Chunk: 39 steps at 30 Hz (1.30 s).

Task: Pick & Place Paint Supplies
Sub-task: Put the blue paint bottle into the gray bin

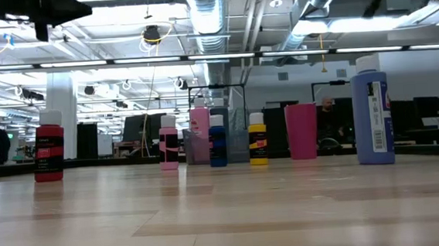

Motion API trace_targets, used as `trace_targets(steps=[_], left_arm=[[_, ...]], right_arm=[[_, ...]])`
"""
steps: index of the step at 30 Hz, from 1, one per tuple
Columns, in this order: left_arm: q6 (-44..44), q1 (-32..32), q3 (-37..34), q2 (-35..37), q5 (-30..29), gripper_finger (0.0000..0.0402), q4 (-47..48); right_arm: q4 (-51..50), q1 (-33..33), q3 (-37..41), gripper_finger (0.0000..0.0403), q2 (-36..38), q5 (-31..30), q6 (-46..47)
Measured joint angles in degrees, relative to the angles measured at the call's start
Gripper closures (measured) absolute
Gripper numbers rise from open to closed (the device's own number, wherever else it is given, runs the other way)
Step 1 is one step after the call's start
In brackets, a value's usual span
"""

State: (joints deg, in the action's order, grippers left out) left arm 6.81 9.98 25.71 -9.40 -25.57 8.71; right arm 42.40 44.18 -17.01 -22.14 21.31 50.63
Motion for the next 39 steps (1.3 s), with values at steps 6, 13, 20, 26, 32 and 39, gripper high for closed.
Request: trace_targets(steps=[6, 13, 20, 26, 32, 39], left_arm=[[-0.1, 0.0, -2.5, 3.7, -1.2, 0.0401, 0.0], [-0.4, 0.0, -3.6, 4.9, -1.2, 0.04, 0.0], [-0.5, 0.0, -3.6, 4.9, -1.2, 0.0399, 0.1], [-0.5, 0.0, -3.6, 4.9, -1.2, 0.0399, 0.2], [-1.0, 0.0, -3.6, 4.9, -1.2, 0.0399, 0.2], [-1.0, 0.0, -3.6, 4.9, -1.2, 0.0399, 0.3]], right_arm=[[-63.2, -8.1, -29.3, 0.0292, -13.2, 0.3, -22.3], [-107.9, -19.0, -50.3, 0.0237, -32.6, -8.8, -25.6], [-118.5, -29.0, -54.3, 0.0236, -45.9, -9.4, -23.6], [-119.8, -34.8, -54.5, 0.0249, -51.5, -12.0, -24.6], [-119.8, -38.2, -54.5, 0.0254, -51.7, -18.3, -25.4], [-119.9, -39.0, -54.5, 0.0209, -51.9, -18.6, -26.8]])
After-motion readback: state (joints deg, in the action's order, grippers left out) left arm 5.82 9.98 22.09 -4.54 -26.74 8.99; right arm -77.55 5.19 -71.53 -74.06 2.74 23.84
